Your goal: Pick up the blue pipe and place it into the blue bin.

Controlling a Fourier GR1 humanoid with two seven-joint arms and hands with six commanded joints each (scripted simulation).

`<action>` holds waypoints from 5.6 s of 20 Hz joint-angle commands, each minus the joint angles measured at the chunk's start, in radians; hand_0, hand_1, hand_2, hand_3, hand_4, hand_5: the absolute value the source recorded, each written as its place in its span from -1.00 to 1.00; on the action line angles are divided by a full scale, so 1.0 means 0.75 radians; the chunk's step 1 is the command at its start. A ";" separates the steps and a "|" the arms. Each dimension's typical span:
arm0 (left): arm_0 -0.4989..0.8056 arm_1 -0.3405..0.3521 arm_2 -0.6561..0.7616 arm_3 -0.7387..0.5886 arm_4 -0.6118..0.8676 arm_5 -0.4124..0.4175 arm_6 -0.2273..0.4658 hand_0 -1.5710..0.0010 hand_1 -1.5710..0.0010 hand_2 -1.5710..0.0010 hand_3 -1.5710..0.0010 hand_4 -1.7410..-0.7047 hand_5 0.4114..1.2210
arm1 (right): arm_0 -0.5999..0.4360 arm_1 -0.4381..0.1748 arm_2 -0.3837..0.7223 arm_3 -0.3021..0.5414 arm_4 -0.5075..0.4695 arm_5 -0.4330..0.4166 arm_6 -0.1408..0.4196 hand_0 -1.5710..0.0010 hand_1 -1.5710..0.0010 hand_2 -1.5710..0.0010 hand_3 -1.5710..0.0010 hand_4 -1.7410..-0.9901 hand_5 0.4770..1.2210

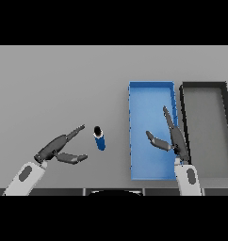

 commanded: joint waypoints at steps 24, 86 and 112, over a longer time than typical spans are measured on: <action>-0.203 -0.552 -0.094 0.463 -0.049 0.059 -0.176 0.95 0.68 0.47 0.56 -0.09 -0.35 | 0.022 0.003 -0.021 0.000 -0.023 0.002 0.007 1.00 1.00 1.00 1.00 0.45 -0.78; -0.246 -0.778 -0.026 0.174 -0.237 -0.094 -0.108 -1.00 -1.00 -1.00 -1.00 -0.48 1.00 | -0.268 -0.050 0.347 -0.546 -0.242 0.345 0.531 1.00 1.00 1.00 1.00 0.44 -0.90; -0.234 -0.877 0.065 0.203 -0.293 -0.206 -0.125 -1.00 -1.00 -0.99 -0.81 -0.99 1.00 | -0.468 0.212 0.415 -0.352 -0.279 0.388 0.532 -0.96 -0.96 -0.96 -0.94 -0.34 0.87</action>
